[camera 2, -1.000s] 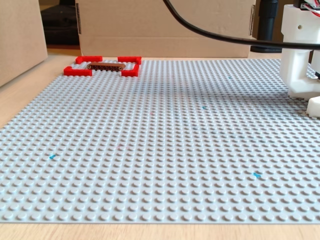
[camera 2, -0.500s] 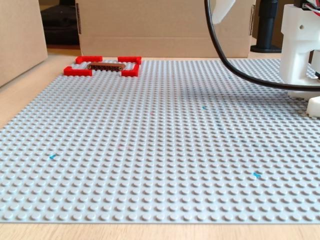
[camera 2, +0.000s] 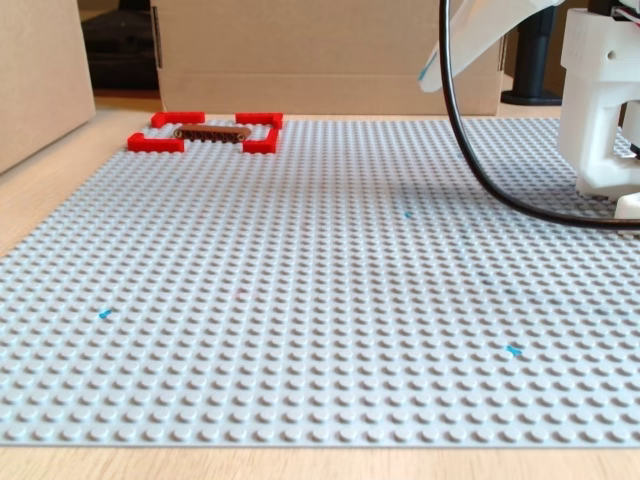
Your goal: Grab and store lego
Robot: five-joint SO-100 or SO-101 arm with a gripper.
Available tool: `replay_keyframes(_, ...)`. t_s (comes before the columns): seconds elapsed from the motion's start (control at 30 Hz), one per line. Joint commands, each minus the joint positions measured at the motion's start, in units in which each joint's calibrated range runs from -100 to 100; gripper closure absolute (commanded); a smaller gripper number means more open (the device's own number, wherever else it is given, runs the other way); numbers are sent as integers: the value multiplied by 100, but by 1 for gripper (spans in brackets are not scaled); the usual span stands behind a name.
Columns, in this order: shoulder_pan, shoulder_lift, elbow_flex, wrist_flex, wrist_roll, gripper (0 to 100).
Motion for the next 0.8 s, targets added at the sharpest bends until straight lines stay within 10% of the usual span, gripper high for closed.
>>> replay_keyframes(0.0,4,-50,111,-10,16,99)
replay_keyframes(0.77,-25,-58,-1032,1106,-36,99)
